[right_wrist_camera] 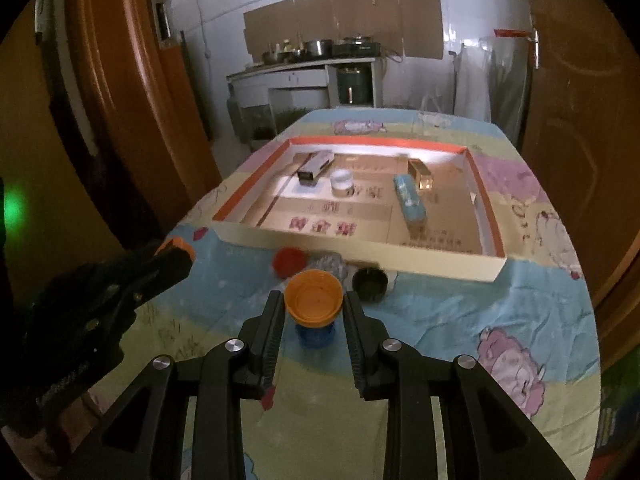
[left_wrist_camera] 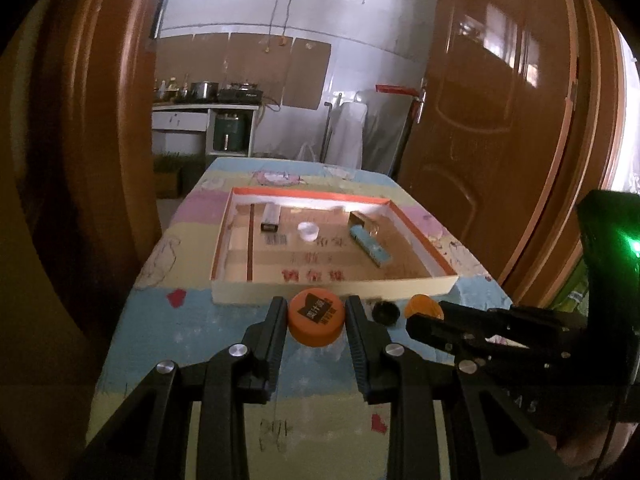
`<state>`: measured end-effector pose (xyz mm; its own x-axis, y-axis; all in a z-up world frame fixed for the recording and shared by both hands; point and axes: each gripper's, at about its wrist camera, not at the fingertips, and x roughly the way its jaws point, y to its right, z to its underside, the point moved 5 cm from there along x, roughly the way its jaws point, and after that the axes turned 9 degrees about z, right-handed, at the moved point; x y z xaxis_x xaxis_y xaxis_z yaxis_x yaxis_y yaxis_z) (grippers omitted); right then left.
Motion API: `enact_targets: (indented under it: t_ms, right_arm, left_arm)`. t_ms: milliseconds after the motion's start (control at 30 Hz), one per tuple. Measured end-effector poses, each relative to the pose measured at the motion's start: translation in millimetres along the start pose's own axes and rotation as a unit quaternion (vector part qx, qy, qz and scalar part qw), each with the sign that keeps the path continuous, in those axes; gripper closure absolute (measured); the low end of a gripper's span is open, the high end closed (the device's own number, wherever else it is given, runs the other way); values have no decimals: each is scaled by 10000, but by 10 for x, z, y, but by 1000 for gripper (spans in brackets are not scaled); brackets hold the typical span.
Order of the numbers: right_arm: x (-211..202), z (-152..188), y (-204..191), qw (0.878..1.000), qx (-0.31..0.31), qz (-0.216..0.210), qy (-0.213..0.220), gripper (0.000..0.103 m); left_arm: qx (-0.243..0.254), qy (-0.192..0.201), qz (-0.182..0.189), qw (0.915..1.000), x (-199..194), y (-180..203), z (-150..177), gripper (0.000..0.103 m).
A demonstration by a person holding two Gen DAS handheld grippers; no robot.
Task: Organize rigid objects
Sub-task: 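Carry both orange caps into tray with left and right tools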
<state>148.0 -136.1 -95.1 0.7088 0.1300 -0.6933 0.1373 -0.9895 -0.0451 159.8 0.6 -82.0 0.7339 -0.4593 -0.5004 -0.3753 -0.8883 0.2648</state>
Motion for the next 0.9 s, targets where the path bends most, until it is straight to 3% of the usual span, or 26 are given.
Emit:
enact_targets:
  t_ms: [467,900]
  right_arm:
    - [188,-320,183,9999,83,-8,79,72]
    - [658,-614,312,9998,156,-125,-94,72]
  left_arm:
    - [-31,-76,-75,9999,370,-122,-328,73]
    - [-155,-487,-133,9986,897,-372,-497,73]
